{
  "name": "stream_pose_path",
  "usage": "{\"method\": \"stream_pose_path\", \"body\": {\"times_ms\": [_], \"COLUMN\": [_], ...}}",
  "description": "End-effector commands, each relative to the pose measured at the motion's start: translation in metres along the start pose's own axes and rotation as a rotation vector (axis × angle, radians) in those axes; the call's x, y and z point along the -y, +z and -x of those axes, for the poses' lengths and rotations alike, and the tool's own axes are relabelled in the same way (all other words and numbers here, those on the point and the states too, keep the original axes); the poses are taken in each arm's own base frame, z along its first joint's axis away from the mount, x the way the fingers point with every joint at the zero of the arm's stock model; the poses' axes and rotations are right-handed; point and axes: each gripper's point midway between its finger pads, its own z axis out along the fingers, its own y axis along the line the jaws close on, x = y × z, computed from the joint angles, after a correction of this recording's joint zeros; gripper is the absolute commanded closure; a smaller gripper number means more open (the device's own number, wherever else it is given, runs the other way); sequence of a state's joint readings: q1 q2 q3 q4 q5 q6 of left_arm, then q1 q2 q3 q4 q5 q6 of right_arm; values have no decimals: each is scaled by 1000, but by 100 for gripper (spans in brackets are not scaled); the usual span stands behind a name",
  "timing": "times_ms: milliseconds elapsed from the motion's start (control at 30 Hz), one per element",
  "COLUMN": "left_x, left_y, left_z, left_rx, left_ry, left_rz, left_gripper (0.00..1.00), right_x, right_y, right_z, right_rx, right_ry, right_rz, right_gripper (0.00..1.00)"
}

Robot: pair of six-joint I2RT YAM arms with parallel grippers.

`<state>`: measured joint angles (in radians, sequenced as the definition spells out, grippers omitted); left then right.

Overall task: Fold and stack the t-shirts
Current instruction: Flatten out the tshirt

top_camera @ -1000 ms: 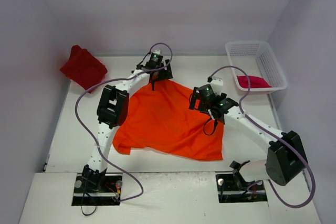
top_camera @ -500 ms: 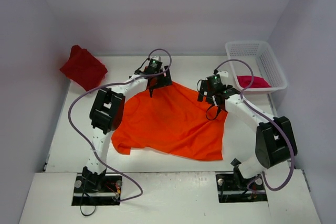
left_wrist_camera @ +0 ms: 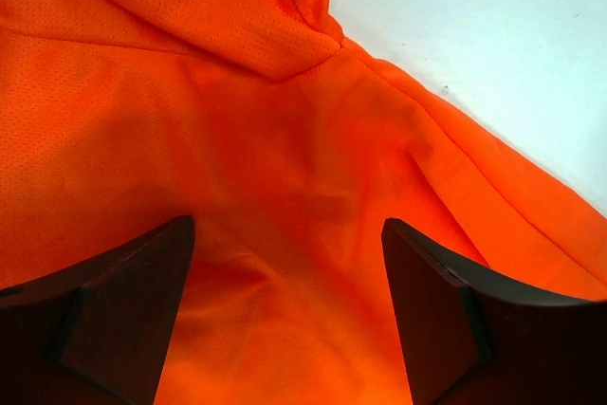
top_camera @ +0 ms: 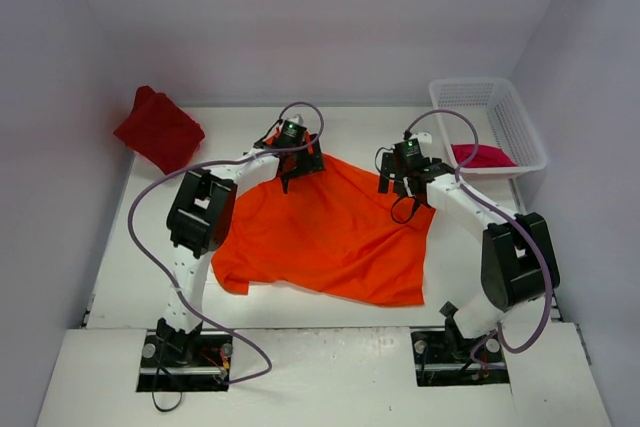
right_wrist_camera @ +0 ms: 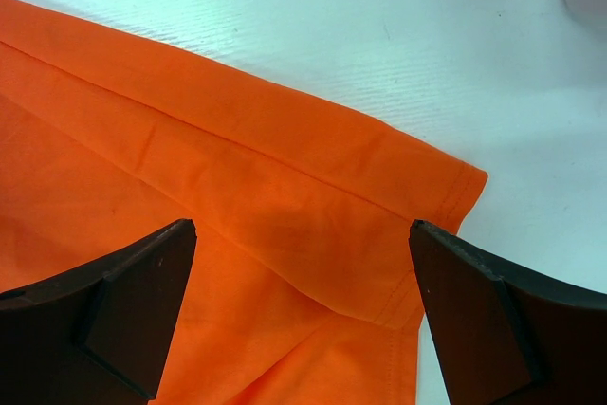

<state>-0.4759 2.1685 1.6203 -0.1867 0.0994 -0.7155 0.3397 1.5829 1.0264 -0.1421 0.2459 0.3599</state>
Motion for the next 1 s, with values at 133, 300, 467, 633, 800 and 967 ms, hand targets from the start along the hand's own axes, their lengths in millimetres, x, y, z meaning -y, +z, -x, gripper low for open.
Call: {"method": "stream_pose_path", "body": {"times_ms": [133, 300, 467, 633, 800, 967], "left_x": [5, -12, -22, -48, -66, -75], "left_y": [-35, -36, -45, -50, -60, -64], "left_z": [22, 8, 3, -5, -7, -9], "left_rx": [75, 40, 30, 20, 29, 30], "left_ry": [-16, -11, -4, -17, -35, -40], "left_rz": [14, 66, 97, 156, 180, 190], "left_gripper": [25, 25, 25, 24, 25, 24], "right_x": [3, 3, 1, 0, -3, -11], "right_y": [-19, -20, -21, -21, -16, -10], "right_z": [35, 36, 37, 35, 29, 20], "right_rx": [95, 98, 96, 88, 67, 27], "right_ry": [20, 19, 16, 9, -10, -30], "right_rz": [5, 7, 15, 27, 39, 71], "right_gripper": [8, 8, 8, 8, 7, 7]}}
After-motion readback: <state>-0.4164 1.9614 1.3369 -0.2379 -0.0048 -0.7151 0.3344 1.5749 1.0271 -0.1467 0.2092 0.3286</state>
